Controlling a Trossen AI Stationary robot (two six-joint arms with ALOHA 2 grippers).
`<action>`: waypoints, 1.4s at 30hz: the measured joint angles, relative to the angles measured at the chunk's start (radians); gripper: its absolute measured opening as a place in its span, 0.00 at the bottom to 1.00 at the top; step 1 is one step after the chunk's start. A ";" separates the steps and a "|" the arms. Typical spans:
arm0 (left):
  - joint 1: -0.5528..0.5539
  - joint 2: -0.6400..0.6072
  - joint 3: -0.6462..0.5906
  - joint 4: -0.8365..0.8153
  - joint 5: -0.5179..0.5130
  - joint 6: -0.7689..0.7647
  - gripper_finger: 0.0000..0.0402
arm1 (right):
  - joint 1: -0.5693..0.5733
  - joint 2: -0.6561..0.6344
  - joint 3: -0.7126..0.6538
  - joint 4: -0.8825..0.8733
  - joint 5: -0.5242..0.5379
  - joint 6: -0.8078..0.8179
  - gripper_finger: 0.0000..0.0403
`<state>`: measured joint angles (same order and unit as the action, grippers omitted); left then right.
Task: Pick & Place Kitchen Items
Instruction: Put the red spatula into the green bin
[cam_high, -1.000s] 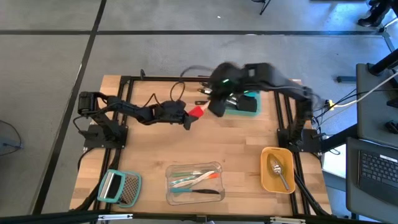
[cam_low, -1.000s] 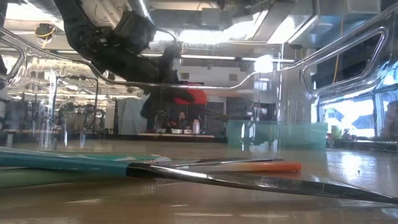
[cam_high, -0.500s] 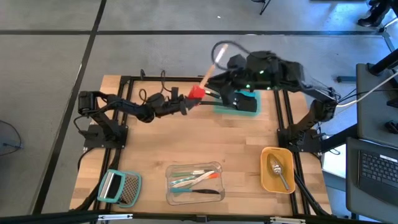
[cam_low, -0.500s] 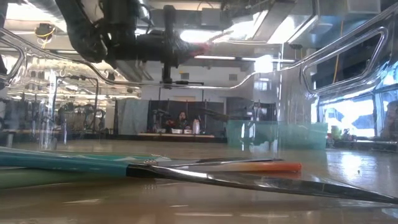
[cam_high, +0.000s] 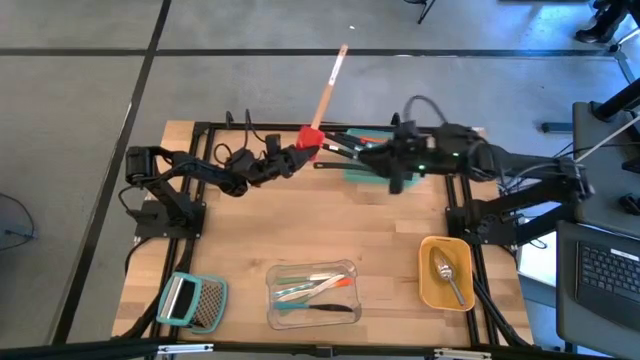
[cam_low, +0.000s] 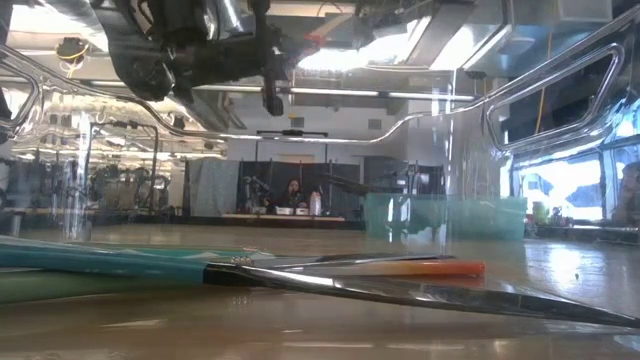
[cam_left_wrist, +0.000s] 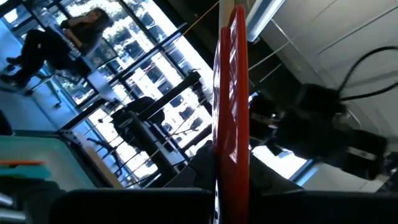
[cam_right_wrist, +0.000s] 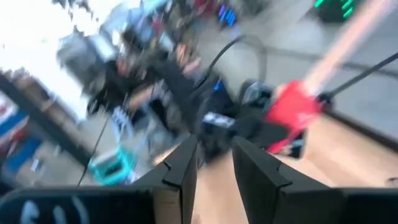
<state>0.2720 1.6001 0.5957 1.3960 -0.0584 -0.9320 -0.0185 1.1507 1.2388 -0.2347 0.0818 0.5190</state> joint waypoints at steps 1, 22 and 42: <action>-0.003 0.000 0.000 0.009 -0.001 -0.002 0.03 | -0.017 -0.036 -0.044 0.034 0.017 0.013 0.26; -0.118 0.000 0.254 -0.175 -0.003 0.118 0.03 | -0.348 0.046 -0.146 0.709 -0.346 0.314 0.28; -0.117 0.001 0.254 -0.200 0.063 0.116 0.03 | -0.395 0.044 -0.146 0.587 -0.254 0.248 0.68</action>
<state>0.1548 1.6009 0.8497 1.1957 0.0048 -0.8162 -0.4133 1.1946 1.0931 0.3518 -0.1720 0.7675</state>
